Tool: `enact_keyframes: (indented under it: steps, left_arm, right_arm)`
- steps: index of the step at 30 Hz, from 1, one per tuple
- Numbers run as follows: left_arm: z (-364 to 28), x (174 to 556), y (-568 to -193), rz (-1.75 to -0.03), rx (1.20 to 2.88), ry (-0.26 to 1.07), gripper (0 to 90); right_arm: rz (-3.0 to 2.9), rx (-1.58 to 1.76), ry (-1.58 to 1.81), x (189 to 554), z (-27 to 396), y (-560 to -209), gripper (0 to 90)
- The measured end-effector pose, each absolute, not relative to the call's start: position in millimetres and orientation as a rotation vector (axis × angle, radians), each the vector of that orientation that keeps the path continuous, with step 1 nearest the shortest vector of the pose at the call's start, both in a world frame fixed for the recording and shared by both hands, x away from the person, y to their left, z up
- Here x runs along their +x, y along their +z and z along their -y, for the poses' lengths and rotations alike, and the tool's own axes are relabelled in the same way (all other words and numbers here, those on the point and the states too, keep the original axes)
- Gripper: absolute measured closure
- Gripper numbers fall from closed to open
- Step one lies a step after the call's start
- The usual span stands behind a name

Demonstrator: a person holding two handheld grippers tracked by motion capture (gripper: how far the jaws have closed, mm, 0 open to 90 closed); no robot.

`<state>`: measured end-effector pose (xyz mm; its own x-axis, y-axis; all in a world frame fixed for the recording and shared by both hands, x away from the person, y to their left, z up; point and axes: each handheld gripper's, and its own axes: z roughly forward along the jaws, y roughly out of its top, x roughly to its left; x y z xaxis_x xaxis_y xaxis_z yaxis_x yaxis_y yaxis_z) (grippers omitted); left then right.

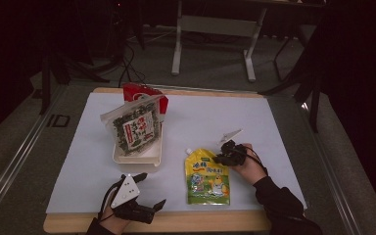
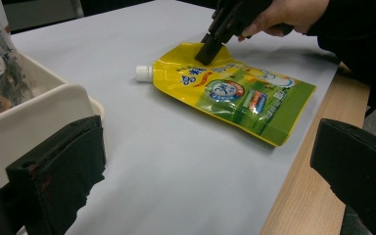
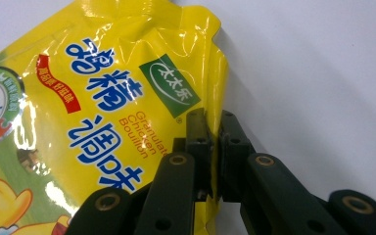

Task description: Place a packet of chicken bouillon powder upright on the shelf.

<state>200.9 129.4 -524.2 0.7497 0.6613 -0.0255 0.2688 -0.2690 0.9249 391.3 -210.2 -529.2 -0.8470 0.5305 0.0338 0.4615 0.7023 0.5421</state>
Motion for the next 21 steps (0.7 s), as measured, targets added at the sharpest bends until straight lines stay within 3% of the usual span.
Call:
enact_keyframes:
  steps: [13,21]
  left_arm:
    - [-122,205,-512,-0.671,1.849,0.447,1.1]
    - [-108,219,-502,-0.735,1.892,0.336,1.1]
  right_arm:
    - [-2.732,0.738,0.925,381,214,-491,87.2]
    - [-2.668,0.623,1.036,357,212,-453,87.4]
